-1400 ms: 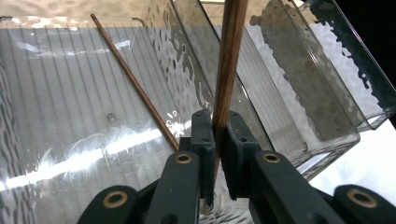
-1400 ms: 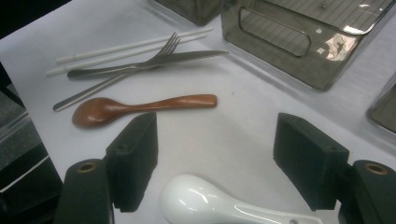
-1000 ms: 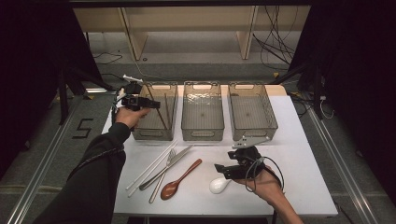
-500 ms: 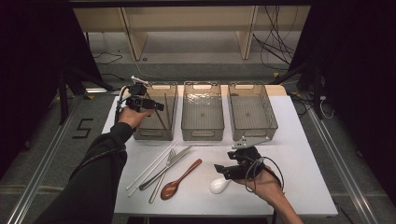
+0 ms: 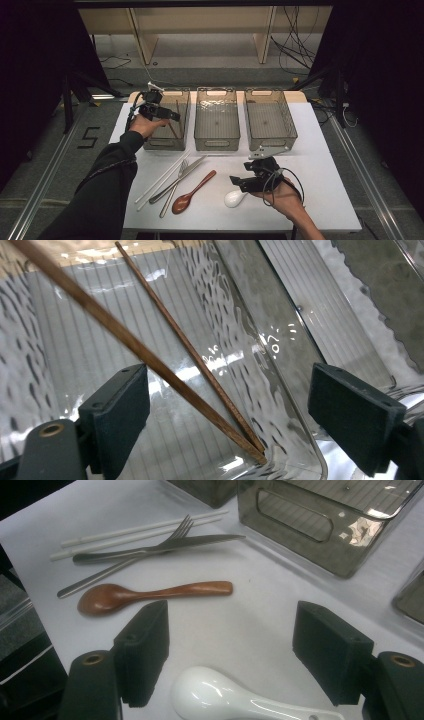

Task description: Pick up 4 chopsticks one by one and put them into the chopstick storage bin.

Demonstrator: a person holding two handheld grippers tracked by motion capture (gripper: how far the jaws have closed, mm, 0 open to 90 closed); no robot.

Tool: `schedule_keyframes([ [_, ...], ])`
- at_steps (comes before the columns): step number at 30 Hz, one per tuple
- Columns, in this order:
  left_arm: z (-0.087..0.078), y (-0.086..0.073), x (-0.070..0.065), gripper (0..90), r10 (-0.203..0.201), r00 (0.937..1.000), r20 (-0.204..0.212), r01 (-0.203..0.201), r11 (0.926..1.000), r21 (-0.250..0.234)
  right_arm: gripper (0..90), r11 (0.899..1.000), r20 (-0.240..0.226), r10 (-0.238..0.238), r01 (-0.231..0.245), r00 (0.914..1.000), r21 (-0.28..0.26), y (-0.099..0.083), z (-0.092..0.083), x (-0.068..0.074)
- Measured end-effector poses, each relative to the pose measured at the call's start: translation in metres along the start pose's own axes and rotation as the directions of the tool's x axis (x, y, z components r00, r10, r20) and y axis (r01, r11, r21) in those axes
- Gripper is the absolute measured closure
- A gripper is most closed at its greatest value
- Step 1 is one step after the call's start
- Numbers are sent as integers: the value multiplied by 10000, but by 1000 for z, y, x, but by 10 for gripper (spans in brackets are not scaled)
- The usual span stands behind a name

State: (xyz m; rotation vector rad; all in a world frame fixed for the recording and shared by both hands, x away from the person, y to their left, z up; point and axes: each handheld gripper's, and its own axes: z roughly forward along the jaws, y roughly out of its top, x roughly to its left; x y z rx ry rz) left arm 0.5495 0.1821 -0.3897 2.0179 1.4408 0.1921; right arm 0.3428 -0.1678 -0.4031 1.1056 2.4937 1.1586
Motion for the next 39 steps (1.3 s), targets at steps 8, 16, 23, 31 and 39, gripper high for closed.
schedule_keyframes([
  [8,-1,-1,-3,159,61,9998,182,-62,10000,66,318,10000,14,13,-13,10000,-4,0,-1,0],
  [16,-26,-6,-13,160,49,9950,1002,28,9971,-761,318,10000,14,25,-25,10000,-29,0,-1,0],
  [23,-51,-21,-21,162,590,9899,1292,-440,9922,-1162,318,9999,112,28,-26,9999,-171,0,-2,-1],
  [31,-73,-44,-29,165,1150,9821,1491,-877,9801,-1782,317,9966,348,-6,34,9994,-819,1,-7,0],
  [39,-75,-63,-37,165,1681,9728,1595,-1455,9788,-1439,317,9915,445,5,53,9990,-1297,2,-12,-1],
])
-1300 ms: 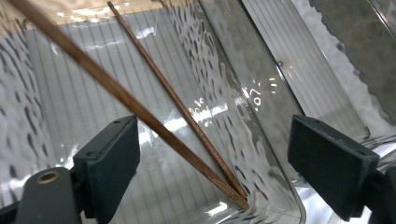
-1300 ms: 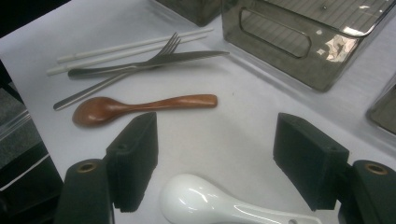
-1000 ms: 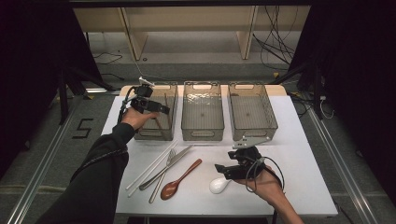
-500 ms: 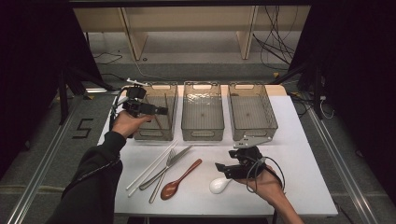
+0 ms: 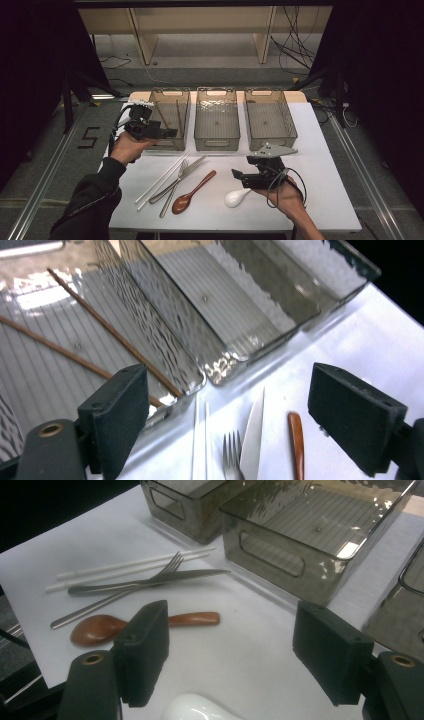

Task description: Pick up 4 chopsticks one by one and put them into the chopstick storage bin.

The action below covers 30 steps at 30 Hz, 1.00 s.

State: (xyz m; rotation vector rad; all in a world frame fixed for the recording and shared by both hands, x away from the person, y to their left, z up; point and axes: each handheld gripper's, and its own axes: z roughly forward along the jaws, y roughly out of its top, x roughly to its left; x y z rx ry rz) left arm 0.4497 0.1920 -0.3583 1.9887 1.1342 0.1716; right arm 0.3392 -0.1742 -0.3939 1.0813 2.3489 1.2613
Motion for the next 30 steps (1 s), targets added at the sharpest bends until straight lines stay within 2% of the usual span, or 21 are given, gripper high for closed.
schedule_keyframes([
  [1,1,-3,0,165,126,9999,-25,-126,9998,142,317,10000,-11,19,-19,10000,-12,0,0,0],
  [5,2,-14,1,166,186,9998,-80,-181,9983,549,317,10000,-3,30,-30,10000,-74,-1,-2,-1],
  [8,1,-18,1,166,252,9994,-247,-239,9983,526,317,9999,0,48,-48,10000,-113,-1,-3,-2],
  [12,0,-20,2,166,226,9995,-207,-214,9982,555,314,9999,6,77,-76,10000,-113,-1,-3,-2],
  [15,1,-23,1,166,312,9989,-343,-285,9968,745,313,9999,14,53,-53,10000,-160,-1,-4,-2],
  [20,0,-27,-1,180,580,9973,-439,-527,9921,1135,311,9997,44,98,-97,9999,-223,-2,-6,-3],
  [28,1,-35,2,195,630,9955,-708,-498,9835,1741,308,9998,47,122,-121,9999,-178,-3,-5,-4],
  [30,1,-38,3,198,725,9941,-806,-554,9788,1969,307,9998,40,127,-126,9999,-174,-3,-5,-4],
])
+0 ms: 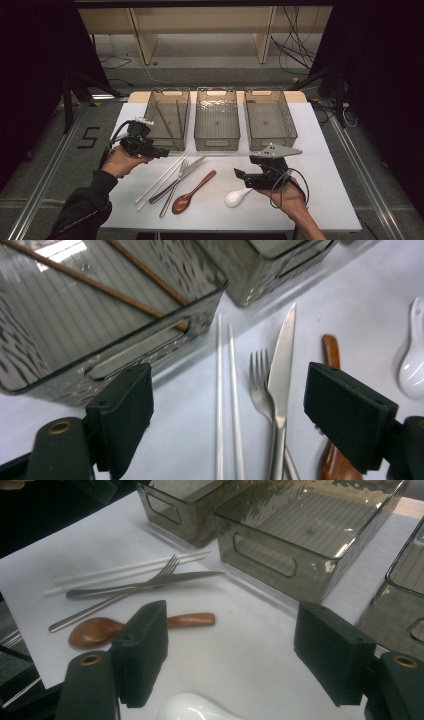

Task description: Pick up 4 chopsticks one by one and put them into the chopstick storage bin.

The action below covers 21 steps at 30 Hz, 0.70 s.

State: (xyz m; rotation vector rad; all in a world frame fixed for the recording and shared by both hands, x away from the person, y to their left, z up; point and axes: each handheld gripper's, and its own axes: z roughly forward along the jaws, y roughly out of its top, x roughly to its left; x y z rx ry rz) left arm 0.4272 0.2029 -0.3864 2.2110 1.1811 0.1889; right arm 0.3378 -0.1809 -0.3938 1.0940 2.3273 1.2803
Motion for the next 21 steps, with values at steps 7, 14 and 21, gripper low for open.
schedule_keyframes([
  [7,2,-4,-1,198,169,9998,-40,-167,9989,445,304,10000,-4,-14,14,10000,2,0,0,0],
  [14,12,-9,-1,234,369,9992,-148,-339,9849,1697,304,10000,-15,-51,51,10000,13,0,1,1],
  [21,22,-14,-1,314,585,9979,-269,-504,9699,2384,304,10000,-54,-67,68,10000,55,0,2,1],
])
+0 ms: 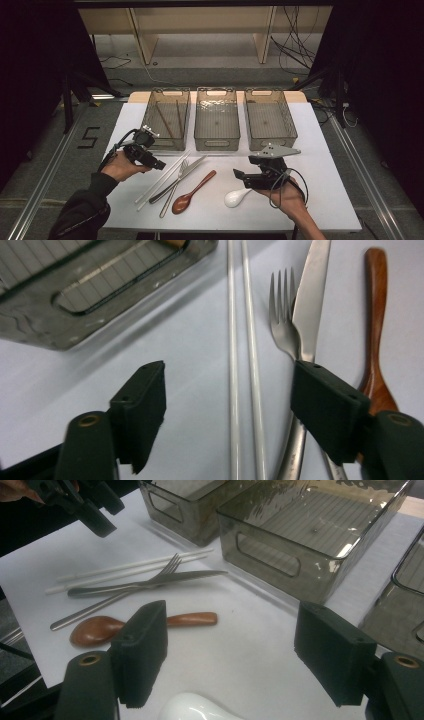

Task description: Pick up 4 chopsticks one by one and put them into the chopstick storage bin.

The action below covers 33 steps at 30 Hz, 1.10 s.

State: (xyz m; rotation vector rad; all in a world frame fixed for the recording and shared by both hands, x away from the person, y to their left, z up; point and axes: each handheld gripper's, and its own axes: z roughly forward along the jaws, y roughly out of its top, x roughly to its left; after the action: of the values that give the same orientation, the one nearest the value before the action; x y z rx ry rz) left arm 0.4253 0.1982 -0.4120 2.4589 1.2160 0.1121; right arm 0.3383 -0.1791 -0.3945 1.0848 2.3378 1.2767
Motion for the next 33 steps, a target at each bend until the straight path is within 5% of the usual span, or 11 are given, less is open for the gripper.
schedule_keyframes([
  [4,6,-1,-3,402,282,9995,-121,-276,9985,462,304,10000,1,-27,27,10000,-2,0,1,0],
  [9,16,-3,-6,452,354,9991,225,-375,9945,979,304,10000,-35,-4,4,10000,-15,0,0,0],
  [19,30,-7,-6,586,424,9987,274,-461,9872,1527,304,10000,-35,-53,53,10000,37,1,1,1],
  [33,45,-11,-11,696,489,9987,109,-501,9838,1723,305,10000,-32,-62,62,10000,-22,0,0,1],
])
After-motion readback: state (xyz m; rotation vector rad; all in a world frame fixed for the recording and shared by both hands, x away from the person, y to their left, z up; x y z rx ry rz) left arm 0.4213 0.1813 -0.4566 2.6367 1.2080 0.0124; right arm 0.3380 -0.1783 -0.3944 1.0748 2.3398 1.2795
